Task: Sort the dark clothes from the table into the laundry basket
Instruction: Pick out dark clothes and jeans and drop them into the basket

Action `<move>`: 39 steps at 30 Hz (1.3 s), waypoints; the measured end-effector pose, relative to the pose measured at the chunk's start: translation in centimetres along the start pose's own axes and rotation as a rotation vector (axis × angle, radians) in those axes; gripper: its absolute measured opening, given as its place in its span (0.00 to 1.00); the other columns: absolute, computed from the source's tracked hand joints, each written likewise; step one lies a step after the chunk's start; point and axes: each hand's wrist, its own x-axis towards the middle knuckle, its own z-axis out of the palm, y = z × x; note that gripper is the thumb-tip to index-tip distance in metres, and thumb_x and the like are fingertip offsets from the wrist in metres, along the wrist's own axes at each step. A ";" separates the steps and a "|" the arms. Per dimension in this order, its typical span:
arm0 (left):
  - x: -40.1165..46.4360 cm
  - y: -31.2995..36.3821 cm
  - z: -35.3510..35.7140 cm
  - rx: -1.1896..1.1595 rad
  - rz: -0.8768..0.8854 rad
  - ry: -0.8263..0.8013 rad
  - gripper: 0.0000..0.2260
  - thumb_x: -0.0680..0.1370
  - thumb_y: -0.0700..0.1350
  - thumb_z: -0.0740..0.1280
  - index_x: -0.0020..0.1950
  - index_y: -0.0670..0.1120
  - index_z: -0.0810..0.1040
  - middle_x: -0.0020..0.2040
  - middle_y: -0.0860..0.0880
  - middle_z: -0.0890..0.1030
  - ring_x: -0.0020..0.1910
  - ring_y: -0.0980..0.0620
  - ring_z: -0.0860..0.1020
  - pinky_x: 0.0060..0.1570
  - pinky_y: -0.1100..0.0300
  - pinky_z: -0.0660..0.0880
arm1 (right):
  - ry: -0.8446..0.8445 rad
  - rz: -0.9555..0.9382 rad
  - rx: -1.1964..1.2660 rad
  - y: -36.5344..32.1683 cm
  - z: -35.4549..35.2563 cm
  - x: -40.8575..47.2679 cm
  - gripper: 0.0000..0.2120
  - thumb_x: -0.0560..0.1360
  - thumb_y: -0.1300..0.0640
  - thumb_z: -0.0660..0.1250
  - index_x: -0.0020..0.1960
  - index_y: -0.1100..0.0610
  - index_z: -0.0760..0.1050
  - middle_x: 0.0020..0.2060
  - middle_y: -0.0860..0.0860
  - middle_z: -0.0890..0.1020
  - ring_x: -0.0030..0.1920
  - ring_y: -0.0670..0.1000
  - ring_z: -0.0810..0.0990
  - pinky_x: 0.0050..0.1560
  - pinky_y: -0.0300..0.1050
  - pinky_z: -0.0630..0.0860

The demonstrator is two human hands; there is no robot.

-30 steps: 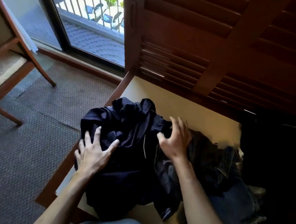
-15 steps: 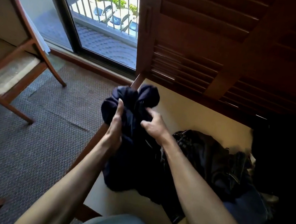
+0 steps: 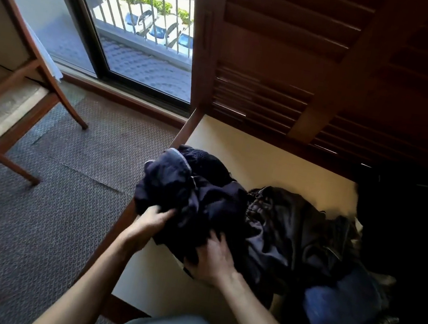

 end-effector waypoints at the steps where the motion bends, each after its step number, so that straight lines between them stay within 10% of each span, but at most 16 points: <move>1: -1.0 0.1 -0.6 0.111 -0.011 -0.007 0.22 0.72 0.58 0.73 0.53 0.41 0.84 0.47 0.41 0.87 0.47 0.42 0.85 0.52 0.36 0.79 | -0.015 0.014 0.002 0.0 0.7 -0.6 0.34 0.71 0.40 0.63 0.75 0.49 0.69 0.69 0.54 0.76 0.75 0.60 0.66 0.76 0.60 0.55; 4: -3.8 3.3 -1.7 0.507 0.056 0.231 0.21 0.75 0.63 0.69 0.47 0.44 0.82 0.45 0.46 0.86 0.48 0.44 0.83 0.50 0.48 0.80 | -0.037 0.068 0.071 -0.9 -0.1 -1.3 0.34 0.74 0.44 0.66 0.78 0.50 0.64 0.74 0.54 0.70 0.77 0.58 0.61 0.78 0.56 0.50; 7: -5.6 7.2 0.1 0.635 0.280 0.569 0.33 0.74 0.74 0.60 0.70 0.53 0.71 0.68 0.43 0.75 0.66 0.39 0.72 0.66 0.39 0.70 | -0.057 0.072 0.072 -1.0 -1.0 -0.8 0.32 0.75 0.45 0.66 0.77 0.53 0.66 0.74 0.55 0.69 0.76 0.59 0.61 0.77 0.56 0.53; 11: -0.1 6.3 4.6 0.857 0.187 0.220 0.46 0.66 0.82 0.55 0.78 0.70 0.39 0.82 0.42 0.37 0.79 0.31 0.42 0.72 0.26 0.43 | 0.096 0.033 0.156 0.7 -1.9 -1.7 0.25 0.72 0.49 0.64 0.68 0.55 0.75 0.62 0.53 0.80 0.65 0.60 0.75 0.66 0.55 0.66; 14: 3.7 3.4 7.8 1.121 0.272 0.209 0.48 0.65 0.83 0.52 0.78 0.68 0.34 0.80 0.38 0.32 0.77 0.27 0.37 0.70 0.23 0.43 | 0.524 0.162 0.000 4.3 -3.2 -4.0 0.26 0.70 0.45 0.67 0.65 0.53 0.77 0.61 0.53 0.79 0.62 0.60 0.77 0.64 0.58 0.66; 17: 4.9 3.0 9.9 1.246 0.491 0.271 0.44 0.70 0.77 0.57 0.79 0.67 0.38 0.80 0.39 0.30 0.77 0.26 0.36 0.67 0.21 0.45 | 0.483 0.505 -0.037 9.7 -4.6 -6.2 0.46 0.66 0.28 0.67 0.79 0.42 0.60 0.78 0.58 0.60 0.77 0.65 0.59 0.71 0.73 0.54; 21: 7.1 3.0 10.8 1.320 0.617 0.190 0.36 0.75 0.69 0.58 0.78 0.71 0.43 0.80 0.45 0.29 0.77 0.25 0.40 0.65 0.22 0.57 | 0.302 0.641 0.063 14.4 -4.9 -5.7 0.56 0.60 0.17 0.60 0.79 0.34 0.36 0.80 0.54 0.34 0.79 0.67 0.39 0.69 0.81 0.47; 27: 7.6 3.8 11.2 1.189 0.644 0.099 0.30 0.78 0.70 0.55 0.77 0.73 0.44 0.81 0.51 0.31 0.72 0.29 0.60 0.63 0.36 0.70 | 0.129 0.529 0.045 13.7 -2.7 -0.8 0.46 0.66 0.17 0.44 0.76 0.32 0.31 0.81 0.56 0.39 0.80 0.67 0.45 0.72 0.77 0.48; 34: 8.9 3.3 13.1 1.222 0.587 0.101 0.35 0.72 0.79 0.50 0.75 0.66 0.64 0.80 0.51 0.55 0.67 0.37 0.66 0.53 0.45 0.78 | 0.185 0.466 -0.134 15.0 -2.1 0.9 0.29 0.76 0.32 0.50 0.71 0.43 0.70 0.69 0.59 0.71 0.65 0.67 0.71 0.57 0.72 0.70; 39: 9.6 3.4 15.0 1.140 0.633 0.330 0.22 0.76 0.68 0.59 0.56 0.52 0.78 0.62 0.47 0.76 0.51 0.38 0.79 0.36 0.50 0.78 | 0.284 0.487 -0.052 15.0 -3.7 2.3 0.23 0.77 0.38 0.56 0.64 0.49 0.76 0.54 0.60 0.74 0.51 0.65 0.77 0.40 0.58 0.78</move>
